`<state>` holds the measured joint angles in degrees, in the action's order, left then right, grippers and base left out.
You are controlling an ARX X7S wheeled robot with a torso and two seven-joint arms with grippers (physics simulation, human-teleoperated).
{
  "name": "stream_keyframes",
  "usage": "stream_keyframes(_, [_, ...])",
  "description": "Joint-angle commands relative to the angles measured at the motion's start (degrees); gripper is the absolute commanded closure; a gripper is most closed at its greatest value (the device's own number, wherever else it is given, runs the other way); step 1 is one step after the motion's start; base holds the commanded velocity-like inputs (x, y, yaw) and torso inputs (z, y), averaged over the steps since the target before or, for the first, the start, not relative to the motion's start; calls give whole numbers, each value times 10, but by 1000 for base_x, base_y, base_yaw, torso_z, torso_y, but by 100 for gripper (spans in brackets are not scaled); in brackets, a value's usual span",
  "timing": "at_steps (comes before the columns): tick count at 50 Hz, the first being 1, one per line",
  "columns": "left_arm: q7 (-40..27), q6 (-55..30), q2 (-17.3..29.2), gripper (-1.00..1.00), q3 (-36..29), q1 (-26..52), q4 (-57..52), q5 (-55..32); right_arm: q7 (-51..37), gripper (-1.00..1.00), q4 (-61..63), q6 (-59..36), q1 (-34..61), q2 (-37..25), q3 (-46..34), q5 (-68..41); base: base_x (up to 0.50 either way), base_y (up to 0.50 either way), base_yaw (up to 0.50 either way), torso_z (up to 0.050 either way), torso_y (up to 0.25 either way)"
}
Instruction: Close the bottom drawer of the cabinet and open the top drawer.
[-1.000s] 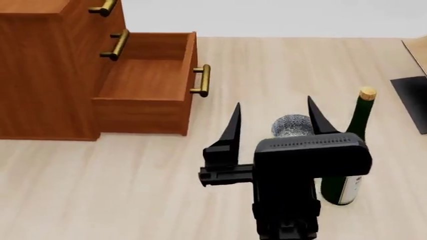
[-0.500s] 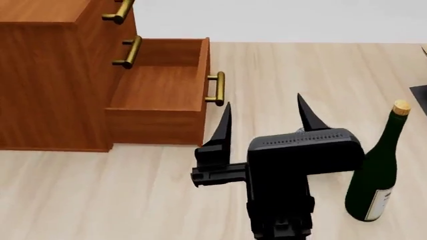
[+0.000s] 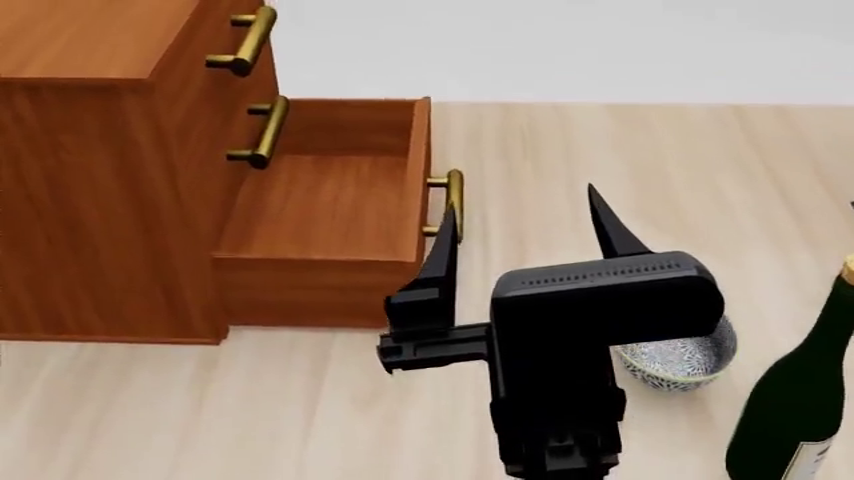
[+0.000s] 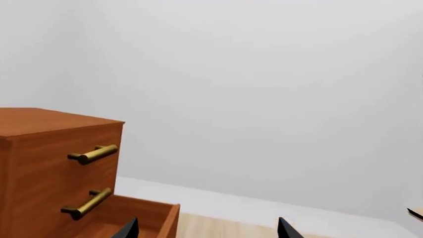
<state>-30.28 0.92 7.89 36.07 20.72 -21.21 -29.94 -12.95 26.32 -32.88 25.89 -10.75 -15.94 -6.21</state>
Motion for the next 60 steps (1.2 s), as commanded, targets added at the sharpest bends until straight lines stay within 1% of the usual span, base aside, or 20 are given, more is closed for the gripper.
stream_keyframes(1, [-6,0,4,-100,-4,-2,1,0,-6,-100,0,0,1,-5,-8,5,211,199,0,0,0])
stream_keyframes(15, [-8,5,8,-100,-9,-3,4,-2,-13,-100,0,-2,3,-10,-13,7,209,260,0,0,0])
stream_keyframes(28, [-12,5,12,-100,-13,-6,5,-5,-12,-100,-9,10,-1,-8,0,-12,223,261,0,0,0])
stream_keyframes(48, [-15,8,17,-100,-20,-10,6,-7,-16,-100,-14,14,-2,-8,17,-35,267,19,0,0,1])
stream_keyframes(60, [-17,9,20,-100,-22,-12,5,-14,-16,-100,-21,22,0,-11,10,-36,287,0,0,0,0])
